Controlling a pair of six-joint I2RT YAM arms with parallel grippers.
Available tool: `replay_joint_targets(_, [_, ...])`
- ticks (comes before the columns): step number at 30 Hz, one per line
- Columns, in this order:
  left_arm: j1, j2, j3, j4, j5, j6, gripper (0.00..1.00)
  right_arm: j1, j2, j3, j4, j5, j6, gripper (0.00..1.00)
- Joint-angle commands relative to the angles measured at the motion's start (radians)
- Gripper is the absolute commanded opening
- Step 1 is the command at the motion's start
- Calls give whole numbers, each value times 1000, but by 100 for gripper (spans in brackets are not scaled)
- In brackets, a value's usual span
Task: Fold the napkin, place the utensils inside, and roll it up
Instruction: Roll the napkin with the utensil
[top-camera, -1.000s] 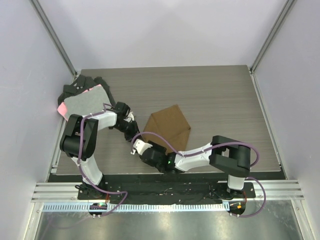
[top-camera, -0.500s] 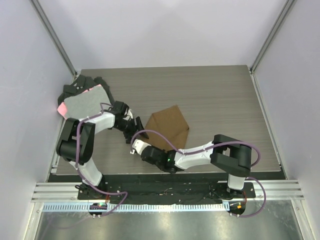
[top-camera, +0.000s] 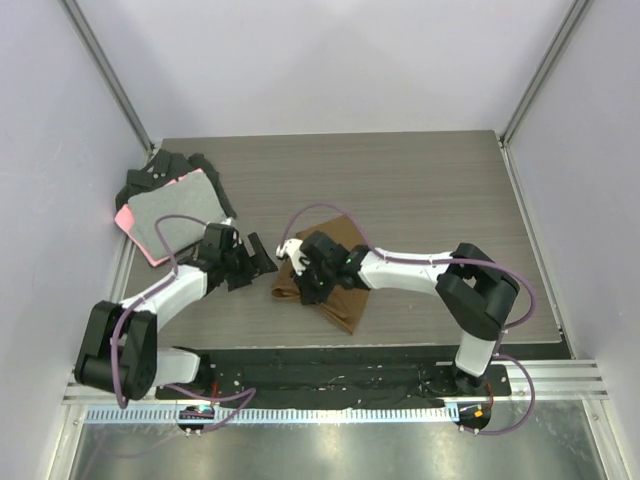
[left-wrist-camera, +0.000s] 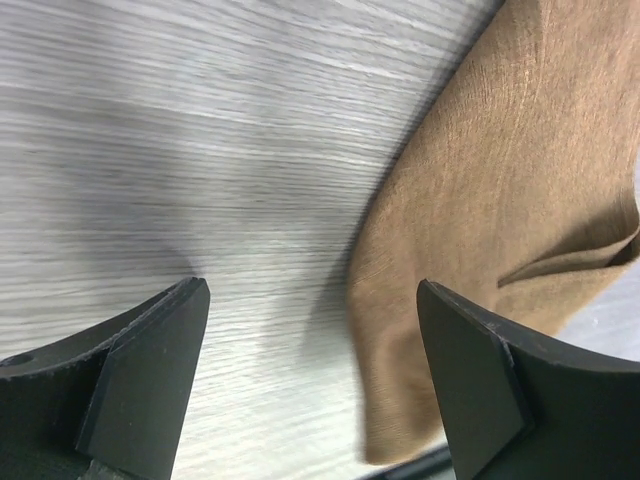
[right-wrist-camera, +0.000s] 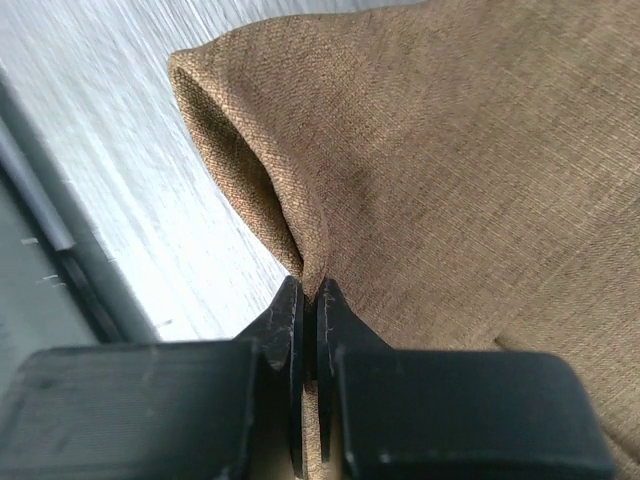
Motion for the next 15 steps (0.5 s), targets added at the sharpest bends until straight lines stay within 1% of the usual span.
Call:
replay_joint_targets(1, [6, -114, -64, 207, -87, 3, 91, -69, 27, 86, -95, -278, 40, 1])
replay_joint_targets(3, [3, -142, -90, 259, -55, 33, 90, -107, 53, 115, -108, -359, 52, 1])
replay_joint_targets(4, [0, -166, -99, 308, -45, 43, 91, -121, 85, 127, -123, -379, 57, 1])
replay_joint_targets(6, [-6, -186, -127, 353, -9, 61, 90, -150, 115, 163, -143, -425, 60, 1])
replay_joint_targets(7, [-10, -203, -136, 400, -2, 64, 91, -158, 144, 173, -158, -444, 62, 1])
replay_joint_targets(11, [-17, -248, -199, 491, 37, 89, 90, -195, 206, 226, -182, -517, 71, 1])
replay_joint_targets(15, [-26, -266, -245, 572, 129, 109, 90, -242, 253, 255, -186, -582, 103, 1])
